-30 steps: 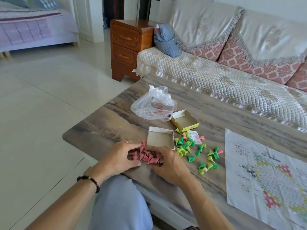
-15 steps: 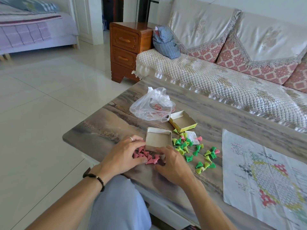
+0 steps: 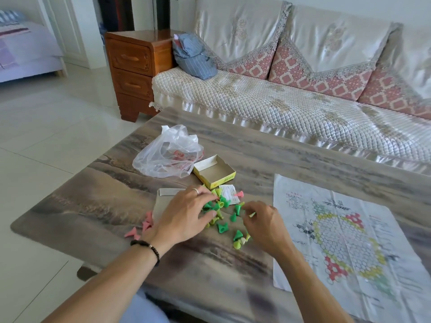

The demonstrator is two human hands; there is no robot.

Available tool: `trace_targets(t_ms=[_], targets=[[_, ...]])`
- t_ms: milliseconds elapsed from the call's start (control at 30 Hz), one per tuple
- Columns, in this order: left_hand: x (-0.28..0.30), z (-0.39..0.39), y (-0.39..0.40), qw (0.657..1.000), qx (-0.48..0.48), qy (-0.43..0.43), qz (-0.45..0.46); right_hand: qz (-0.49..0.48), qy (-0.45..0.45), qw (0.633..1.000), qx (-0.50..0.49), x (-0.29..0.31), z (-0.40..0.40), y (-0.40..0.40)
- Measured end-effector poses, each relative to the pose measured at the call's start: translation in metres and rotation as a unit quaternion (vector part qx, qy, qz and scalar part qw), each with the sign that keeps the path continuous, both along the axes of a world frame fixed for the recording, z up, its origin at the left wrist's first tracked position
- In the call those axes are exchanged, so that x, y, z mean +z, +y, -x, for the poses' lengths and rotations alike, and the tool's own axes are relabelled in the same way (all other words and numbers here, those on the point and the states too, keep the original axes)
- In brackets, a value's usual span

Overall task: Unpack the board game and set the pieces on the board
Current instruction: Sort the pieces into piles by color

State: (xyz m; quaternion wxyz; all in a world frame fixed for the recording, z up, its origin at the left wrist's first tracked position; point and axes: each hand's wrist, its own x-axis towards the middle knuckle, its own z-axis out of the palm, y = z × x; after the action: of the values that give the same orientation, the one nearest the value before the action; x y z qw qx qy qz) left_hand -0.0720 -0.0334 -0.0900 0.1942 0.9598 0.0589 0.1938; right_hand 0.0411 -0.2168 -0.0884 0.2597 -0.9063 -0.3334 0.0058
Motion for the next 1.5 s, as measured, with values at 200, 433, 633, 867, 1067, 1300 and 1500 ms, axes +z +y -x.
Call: trace_targets(t_ms=[200, 433, 633, 867, 1067, 1300, 1500], targets=[[0.003, -0.055, -0.002, 0.998, 0.038, 0.024, -0.035, 0.043, -0.037, 0.997, -0.056, -0.005, -0.051, -0.025], [-0.001, -0.081, 0.003, 0.989, 0.037, 0.123, -0.074, 0.073, 0.006, 0.997, -0.005, -0.013, -0.061, -0.027], [-0.005, -0.084, 0.006, 0.989, 0.021, 0.129, -0.074, 0.138, 0.006, 0.99, -0.007, -0.01, -0.07, -0.032], [-0.008, -0.082, 0.009, 0.994, -0.002, 0.089, -0.06, 0.027, -0.039, 0.999, 0.003, 0.008, -0.075, -0.005], [-0.004, -0.073, 0.016, 0.999, -0.014, 0.031, -0.011, 0.103, -0.025, 0.992, 0.065, -0.007, -0.081, 0.049], [0.0, -0.045, 0.027, 0.998, -0.007, 0.012, 0.058, 0.055, -0.022, 0.998, 0.033, -0.011, -0.082, 0.059], [0.002, 0.004, 0.038, 0.993, 0.038, -0.029, 0.105, -0.066, 0.022, 0.997, 0.041, 0.016, -0.023, 0.063]])
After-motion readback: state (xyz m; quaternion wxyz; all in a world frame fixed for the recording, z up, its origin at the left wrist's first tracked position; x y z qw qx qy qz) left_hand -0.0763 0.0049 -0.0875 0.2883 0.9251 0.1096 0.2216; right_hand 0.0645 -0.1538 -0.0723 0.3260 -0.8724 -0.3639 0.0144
